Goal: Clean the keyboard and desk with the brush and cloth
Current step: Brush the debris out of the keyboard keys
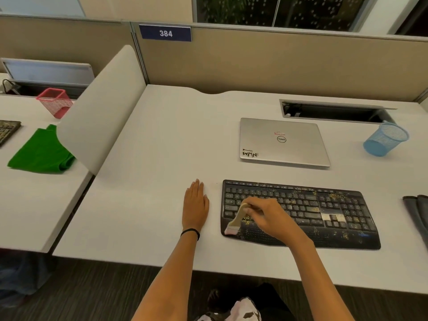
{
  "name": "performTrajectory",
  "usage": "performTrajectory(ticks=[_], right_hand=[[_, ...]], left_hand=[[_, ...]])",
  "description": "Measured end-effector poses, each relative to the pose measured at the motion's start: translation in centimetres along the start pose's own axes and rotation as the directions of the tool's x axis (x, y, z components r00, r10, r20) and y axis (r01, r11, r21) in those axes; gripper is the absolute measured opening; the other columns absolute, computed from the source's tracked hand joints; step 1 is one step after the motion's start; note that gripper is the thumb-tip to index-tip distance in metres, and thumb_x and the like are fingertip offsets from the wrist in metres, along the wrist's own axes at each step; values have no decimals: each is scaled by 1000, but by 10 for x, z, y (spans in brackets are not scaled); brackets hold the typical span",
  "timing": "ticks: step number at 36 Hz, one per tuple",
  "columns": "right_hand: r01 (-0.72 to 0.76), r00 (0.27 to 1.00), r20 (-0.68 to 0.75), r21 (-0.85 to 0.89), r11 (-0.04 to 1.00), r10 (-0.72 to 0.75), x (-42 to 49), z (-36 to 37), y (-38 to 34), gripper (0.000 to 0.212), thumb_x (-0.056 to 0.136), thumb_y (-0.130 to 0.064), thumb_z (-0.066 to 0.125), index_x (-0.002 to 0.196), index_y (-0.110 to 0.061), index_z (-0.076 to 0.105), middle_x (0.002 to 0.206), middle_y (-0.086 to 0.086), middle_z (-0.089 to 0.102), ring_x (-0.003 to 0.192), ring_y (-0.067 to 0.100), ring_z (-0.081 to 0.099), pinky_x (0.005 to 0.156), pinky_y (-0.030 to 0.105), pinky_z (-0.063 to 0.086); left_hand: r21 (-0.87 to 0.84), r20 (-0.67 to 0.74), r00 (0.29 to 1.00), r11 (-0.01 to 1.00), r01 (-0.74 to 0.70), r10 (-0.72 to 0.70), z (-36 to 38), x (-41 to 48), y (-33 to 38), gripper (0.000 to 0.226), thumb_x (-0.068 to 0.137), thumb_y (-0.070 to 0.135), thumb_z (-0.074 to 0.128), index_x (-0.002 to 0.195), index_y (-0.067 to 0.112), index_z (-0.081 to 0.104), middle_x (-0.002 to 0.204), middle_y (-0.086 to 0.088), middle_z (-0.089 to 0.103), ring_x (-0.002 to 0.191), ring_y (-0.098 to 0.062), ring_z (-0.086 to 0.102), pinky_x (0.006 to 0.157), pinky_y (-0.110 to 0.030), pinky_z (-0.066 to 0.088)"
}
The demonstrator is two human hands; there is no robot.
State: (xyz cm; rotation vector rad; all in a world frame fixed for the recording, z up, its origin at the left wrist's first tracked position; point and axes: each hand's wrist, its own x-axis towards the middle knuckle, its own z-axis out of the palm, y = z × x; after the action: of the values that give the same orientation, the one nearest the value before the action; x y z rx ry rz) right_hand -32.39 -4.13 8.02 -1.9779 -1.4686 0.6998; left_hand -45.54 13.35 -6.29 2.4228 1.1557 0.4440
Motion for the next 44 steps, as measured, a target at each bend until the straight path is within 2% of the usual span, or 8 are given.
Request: performTrajectory(ticks=[4,6,10,13,19,28,34,44], right_hand=[[20,996,-85,23,1000,-18,-1,-7,1,17,91,-11,56,104,-19,64,84,-18,64,72,10,64,68,28,57],[45,992,-117,-30,999,-48,0,-8,3,17,90,-12,57,104,-21,64,85,-15,66,70,15,65,67,31,56],[40,994,-95,-52,998,-45,-2,-8,5,17,90,-11,57,102,-21,64,81,-24,61,60,6,57,58,16,47],[37,998,-42,-26,999,-38,-3,-10,7,18,91,-9,56,101,-20,65,79,-12,66,62,17,55,55,20,43],[72,992,-109,10,997,-70,-9,-12,3,23,87,-3,59,103,-18,67,86,-28,60,81,-7,59,70,7,45],[68,998,6,-43,997,-68,-22,-13,12,23,86,-10,62,100,-27,69,93,-27,61,92,-1,55,81,14,44],[79,994,-75,-45,996,-83,-29,-11,15,25,85,-8,63,104,-24,70,102,-25,61,99,-2,55,90,18,44],[7,998,-57,0,1000,-6,-41,-12,10,26,87,-10,61,102,-30,68,95,-25,62,91,-2,55,76,11,44]], left_hand=[[-2,0,1000,1000,0,0,1,1,0,47,99,17,36,145,7,31,154,-8,26,143,-19,19,118,-29,7],[-3,1,1000,1000,3,-3,1,0,-1,47,100,18,36,146,7,30,154,-8,26,143,-19,19,118,-29,7],[-12,2,1000,1000,8,-8,1,0,-1,48,100,18,35,146,7,30,154,-7,25,144,-19,19,118,-28,5],[-19,4,1000,1000,11,-11,1,0,-1,48,100,18,35,146,7,29,155,-7,24,144,-18,18,118,-28,6],[-17,1,1000,1000,13,-13,2,0,-1,48,100,18,35,146,8,30,155,-7,25,144,-18,19,118,-28,6],[-1,-11,1000,1000,0,0,0,0,0,47,98,15,37,144,5,33,153,-10,27,143,-21,21,116,-26,4],[-5,-14,1000,1000,0,0,0,-1,1,46,98,15,38,143,5,34,152,-10,29,142,-22,24,116,-26,4],[4,-3,1000,1000,7,-7,0,-1,1,47,99,17,36,145,6,31,154,-9,25,143,-19,19,116,-25,2]])
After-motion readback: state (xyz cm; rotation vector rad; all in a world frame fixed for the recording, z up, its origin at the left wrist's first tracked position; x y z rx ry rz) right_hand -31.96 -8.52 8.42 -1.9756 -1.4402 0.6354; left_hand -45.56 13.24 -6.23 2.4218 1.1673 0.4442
